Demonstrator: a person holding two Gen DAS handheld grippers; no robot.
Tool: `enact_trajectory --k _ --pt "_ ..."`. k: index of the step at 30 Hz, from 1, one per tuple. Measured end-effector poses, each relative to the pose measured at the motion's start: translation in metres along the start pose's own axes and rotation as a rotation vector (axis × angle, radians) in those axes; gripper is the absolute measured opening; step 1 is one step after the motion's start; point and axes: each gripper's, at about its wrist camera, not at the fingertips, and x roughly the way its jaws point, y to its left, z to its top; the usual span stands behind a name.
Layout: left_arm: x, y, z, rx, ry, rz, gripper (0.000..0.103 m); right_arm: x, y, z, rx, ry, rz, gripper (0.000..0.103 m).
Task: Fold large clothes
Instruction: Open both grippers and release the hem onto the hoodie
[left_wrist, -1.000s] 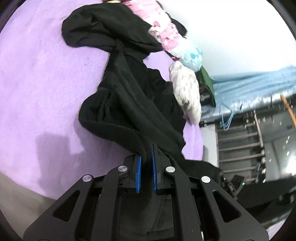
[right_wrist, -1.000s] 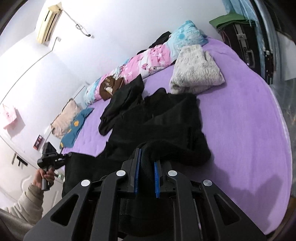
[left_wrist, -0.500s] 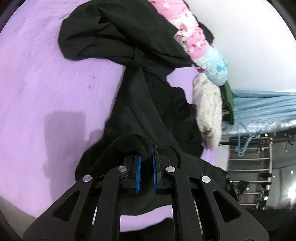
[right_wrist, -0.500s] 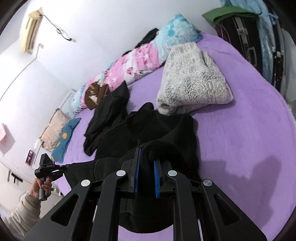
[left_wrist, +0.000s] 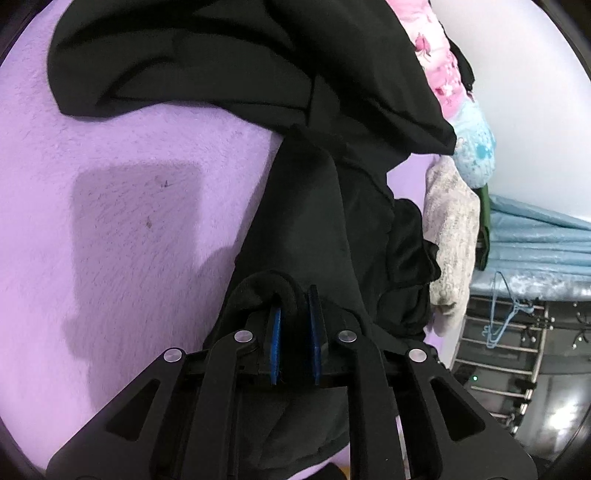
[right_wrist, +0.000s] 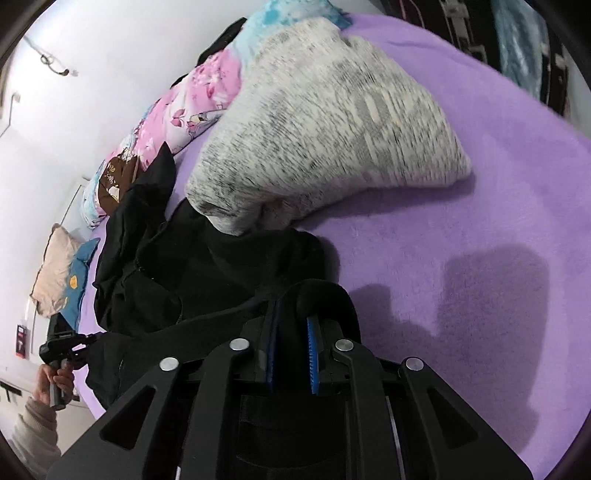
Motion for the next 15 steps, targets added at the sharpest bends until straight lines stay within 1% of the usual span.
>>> enact_trajectory --k 1,3,4,5,6,7,8,9,12,14,15 --pt "-0.002 0.000 -0.001 0.012 0.009 -0.007 0.015 -0.005 0.000 -0.002 0.009 -0.001 0.023 0.017" --pt "-0.012 -0.006 -0.008 0.069 0.012 -0.002 0.017 -0.020 0.005 -0.006 -0.009 -0.002 0.026 0.031" --pt "-0.018 -0.010 -0.012 0.105 0.014 0.003 0.020 -0.028 0.008 -0.008 -0.026 -0.019 0.005 0.061" --pt "-0.022 -0.014 -0.017 0.129 0.016 0.003 0.025 -0.039 0.012 -0.012 -0.046 -0.051 -0.024 0.083" --pt "-0.031 -0.019 -0.023 0.163 0.016 -0.004 0.047 -0.049 0.016 -0.017 -0.064 -0.078 -0.031 0.084" --pt "-0.042 -0.023 -0.030 0.198 -0.014 0.011 0.077 -0.061 0.022 -0.024 -0.090 -0.078 0.001 0.084" --pt "-0.056 -0.025 -0.035 0.228 -0.066 0.037 0.081 -0.068 0.027 -0.028 -0.100 -0.074 0.006 0.084" --pt "-0.064 -0.025 -0.037 0.241 -0.085 0.047 0.081 -0.077 0.034 -0.034 -0.116 -0.079 -0.005 0.084" --pt "-0.087 -0.019 -0.049 0.241 -0.113 0.067 0.081 -0.091 0.061 -0.055 -0.201 -0.079 0.006 0.084" --pt "-0.093 -0.019 -0.063 0.265 -0.124 0.090 0.081 -0.097 0.093 -0.077 -0.340 -0.089 -0.026 0.084" --pt "-0.094 -0.020 -0.075 0.288 -0.131 0.119 0.081 -0.096 0.109 -0.087 -0.420 -0.097 -0.062 0.084"
